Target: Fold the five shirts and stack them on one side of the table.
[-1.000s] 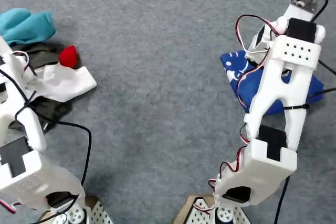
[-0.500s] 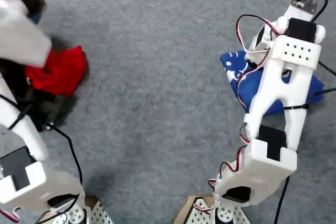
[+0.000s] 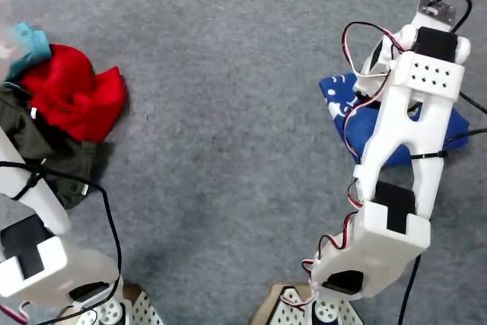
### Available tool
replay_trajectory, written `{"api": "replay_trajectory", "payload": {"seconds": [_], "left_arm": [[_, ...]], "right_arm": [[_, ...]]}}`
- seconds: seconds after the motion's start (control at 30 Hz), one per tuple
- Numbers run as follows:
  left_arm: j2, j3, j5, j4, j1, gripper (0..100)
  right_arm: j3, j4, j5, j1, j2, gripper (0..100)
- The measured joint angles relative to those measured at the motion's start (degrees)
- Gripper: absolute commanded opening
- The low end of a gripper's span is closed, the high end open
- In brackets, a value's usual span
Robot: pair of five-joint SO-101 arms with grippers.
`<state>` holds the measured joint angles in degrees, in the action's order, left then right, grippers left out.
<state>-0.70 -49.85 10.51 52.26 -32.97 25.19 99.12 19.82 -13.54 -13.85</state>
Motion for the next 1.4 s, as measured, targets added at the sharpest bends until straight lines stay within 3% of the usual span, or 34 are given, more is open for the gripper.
{"api": "replay_trajectory", "payload": {"seconds": [0.23,0.47,0.67,0.93,1.03,1.23,1.33,1.4], "left_arm": [[-2.29,-6.51,-2.02,13.27,8.18,2],[-5.19,-9.93,-3.34,34.99,25.93,2],[0.09,3.78,-3.34,45.80,37.45,2],[-1.14,30.15,-10.37,47.91,46.42,2],[-8.18,38.51,-12.31,47.91,50.11,2],[-29.10,49.41,-20.48,47.91,58.90,2],[-38.59,52.57,-26.81,47.82,59.60,2],[-41.85,53.63,-28.04,46.59,58.81,8]], "right_arm": [[0.00,0.00,0.00,0.00,0.00,1.7],[-0.26,0.00,0.00,0.00,0.00,1.8],[-0.26,0.00,-1.14,0.00,0.00,1.8],[-0.26,1.05,-3.43,0.00,0.00,2.0],[-0.26,1.05,-3.87,0.00,0.00,6.4],[-0.26,1.05,-3.96,0.00,0.00,25.8],[-0.62,1.23,-4.92,0.00,0.00,27.4],[-1.85,1.23,-7.30,0.18,0.00,27.4]]}}
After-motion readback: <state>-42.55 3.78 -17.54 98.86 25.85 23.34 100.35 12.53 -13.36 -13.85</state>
